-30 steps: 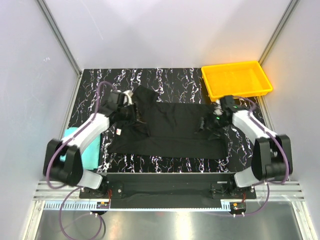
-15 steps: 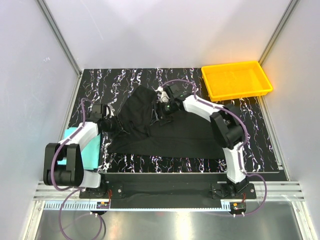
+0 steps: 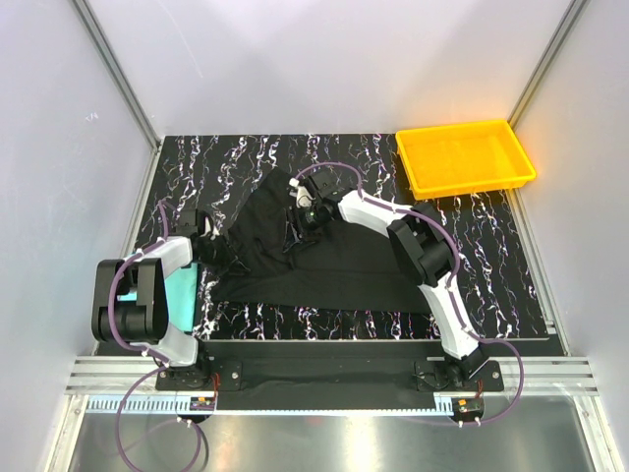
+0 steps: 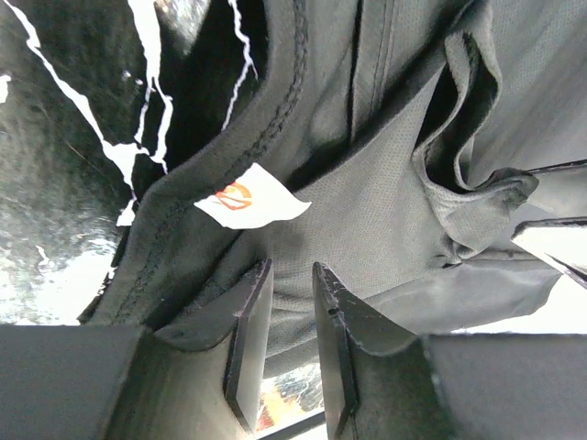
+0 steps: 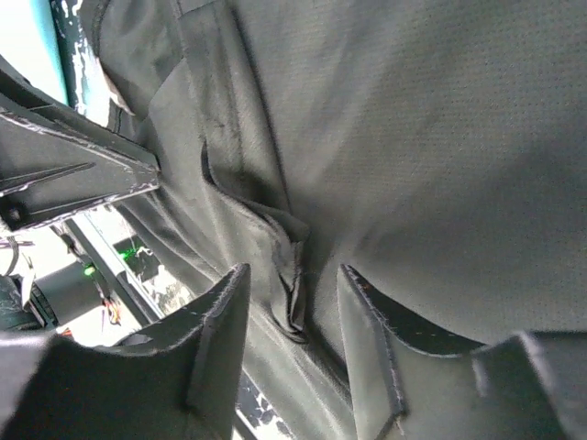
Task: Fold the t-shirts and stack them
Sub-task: Fold the tshirt
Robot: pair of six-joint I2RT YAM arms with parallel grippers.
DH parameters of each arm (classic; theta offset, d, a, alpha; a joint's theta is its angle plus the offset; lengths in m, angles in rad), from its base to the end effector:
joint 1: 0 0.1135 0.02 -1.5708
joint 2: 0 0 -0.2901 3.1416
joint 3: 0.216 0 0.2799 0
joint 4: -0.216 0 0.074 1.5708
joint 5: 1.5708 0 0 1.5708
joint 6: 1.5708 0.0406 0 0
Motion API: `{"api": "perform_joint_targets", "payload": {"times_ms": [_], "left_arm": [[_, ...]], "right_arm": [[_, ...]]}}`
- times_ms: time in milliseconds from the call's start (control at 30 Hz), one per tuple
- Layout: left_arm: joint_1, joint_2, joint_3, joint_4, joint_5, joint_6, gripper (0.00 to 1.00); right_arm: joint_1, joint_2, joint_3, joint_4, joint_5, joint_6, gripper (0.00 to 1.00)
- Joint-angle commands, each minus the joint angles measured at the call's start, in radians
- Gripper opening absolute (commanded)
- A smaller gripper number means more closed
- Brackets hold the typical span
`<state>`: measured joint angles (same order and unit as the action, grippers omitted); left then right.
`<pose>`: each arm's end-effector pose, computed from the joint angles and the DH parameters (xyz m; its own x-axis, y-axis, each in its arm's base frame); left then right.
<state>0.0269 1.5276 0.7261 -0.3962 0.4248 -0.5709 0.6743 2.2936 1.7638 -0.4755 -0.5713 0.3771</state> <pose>0.2816 -0.0092 0.1453 -0.8512 -0.5154 -0.0993 -0.3973 0.7562 -0.5199 0.4051 0.3519 0.1533 -0.8899 -0.3148 -0.3301 -0.4559 0.6369 0.6218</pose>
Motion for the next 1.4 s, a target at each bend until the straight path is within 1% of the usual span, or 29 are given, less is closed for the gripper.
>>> {"api": "perform_joint_targets", "payload": {"times_ms": [0, 33, 100, 133, 200, 233, 300, 367, 500, 567, 600, 667, 700, 800, 833, 867, 900, 933, 1000, 1033, 1100, 1133, 1167, 1200, 1233, 1267, 1300, 1333, 1367], "left_arm": [[0.010, 0.008, -0.002, 0.026, 0.008, 0.025, 0.30], [0.011, 0.009, -0.004, 0.026, 0.009, 0.023, 0.30], [0.015, 0.016, -0.008, 0.026, 0.009, 0.019, 0.30], [0.016, 0.016, -0.010, 0.026, 0.009, 0.017, 0.30], [0.019, 0.019, -0.016, 0.028, 0.009, 0.014, 0.30], [0.022, 0.022, -0.016, 0.028, 0.009, 0.014, 0.30], [0.022, 0.026, -0.017, 0.030, 0.006, 0.016, 0.30], [0.025, 0.029, -0.014, 0.030, 0.003, 0.019, 0.30], [0.028, 0.029, -0.013, 0.028, -0.003, 0.019, 0.30], [0.027, 0.031, -0.013, 0.028, -0.007, 0.017, 0.30], [0.028, 0.031, -0.013, 0.030, -0.009, 0.016, 0.30], [0.028, 0.028, -0.010, 0.025, 0.000, 0.017, 0.29], [0.027, 0.023, -0.007, 0.023, 0.008, 0.016, 0.29], [0.028, -0.036, 0.013, -0.021, 0.009, 0.023, 0.29], [0.027, -0.076, 0.041, -0.038, 0.014, 0.028, 0.31], [0.027, -0.105, 0.059, -0.087, 0.015, 0.048, 0.33], [0.028, -0.133, 0.081, -0.105, 0.023, 0.058, 0.38], [0.027, -0.159, 0.122, -0.118, 0.022, 0.069, 0.49], [0.028, -0.204, 0.169, -0.116, 0.016, 0.114, 0.60], [0.027, -0.192, 0.235, -0.096, 0.009, 0.153, 0.66], [0.028, -0.080, 0.313, -0.067, 0.018, 0.192, 0.66], [0.028, -0.026, 0.416, -0.067, 0.020, 0.219, 0.65], [0.027, 0.090, 0.467, -0.067, 0.019, 0.227, 0.62], [0.028, 0.142, 0.519, -0.069, 0.011, 0.238, 0.59], [0.027, 0.190, 0.618, -0.076, 0.002, 0.255, 0.57], [0.028, 0.242, 0.663, -0.081, -0.006, 0.261, 0.54], [0.028, 0.319, 0.744, -0.085, -0.027, 0.266, 0.52], [0.030, 0.360, 0.783, -0.104, -0.037, 0.279, 0.52], [0.030, 0.391, 0.815, -0.113, -0.038, 0.287, 0.55]], "right_arm": [[0.004, 0.021, 0.048, 0.012, -0.019, -0.007, 0.49], [0.005, 0.027, 0.052, 0.012, -0.015, -0.004, 0.46], [0.005, 0.033, 0.060, 0.011, -0.016, -0.003, 0.45], [0.005, 0.036, 0.063, 0.011, -0.016, -0.001, 0.38], [0.004, 0.035, 0.066, 0.011, -0.013, 0.000, 0.29], [0.005, 0.030, 0.062, 0.011, -0.007, 0.002, 0.13], [0.005, 0.004, 0.037, 0.012, 0.019, 0.002, 0.03], [0.005, -0.032, -0.001, 0.012, 0.075, 0.005, 0.00], [0.004, -0.085, -0.061, 0.011, 0.161, 0.031, 0.00], [0.002, -0.097, -0.085, 0.005, 0.236, 0.065, 0.00], [0.004, -0.105, -0.093, 0.005, 0.252, 0.065, 0.05], [0.002, -0.123, -0.109, 0.003, 0.286, 0.060, 0.26], [0.004, -0.137, -0.113, 0.002, 0.295, 0.051, 0.29], [-0.010, -0.218, -0.116, -0.053, 0.372, 0.042, 0.49], [-0.019, -0.267, -0.113, -0.087, 0.422, 0.046, 0.57], [-0.033, -0.292, -0.112, -0.144, 0.432, 0.049, 0.59], [-0.076, -0.315, -0.118, -0.167, 0.438, 0.052, 0.62], [-0.100, -0.360, -0.125, -0.182, 0.461, 0.054, 0.70], [-0.197, -0.399, -0.158, -0.215, 0.507, 0.074, 0.77], [-0.238, -0.426, -0.177, -0.216, 0.563, 0.095, 0.79], [-0.306, -0.444, -0.191, -0.216, 0.622, 0.127, 0.79], [-0.371, -0.450, -0.191, -0.216, 0.639, 0.141, 0.78], [-0.395, -0.448, -0.185, -0.216, 0.652, 0.143, 0.74], [-0.415, -0.444, -0.181, -0.215, 0.669, 0.137, 0.72], [-0.442, -0.431, -0.169, -0.215, 0.688, 0.116, 0.71], [-0.456, -0.422, -0.164, -0.216, 0.689, 0.106, 0.70], [-0.470, -0.416, -0.162, -0.216, 0.694, 0.106, 0.67], [-0.504, -0.407, -0.171, -0.216, 0.709, 0.121, 0.63], [-0.521, -0.402, -0.176, -0.216, 0.715, 0.135, 0.60]]}}
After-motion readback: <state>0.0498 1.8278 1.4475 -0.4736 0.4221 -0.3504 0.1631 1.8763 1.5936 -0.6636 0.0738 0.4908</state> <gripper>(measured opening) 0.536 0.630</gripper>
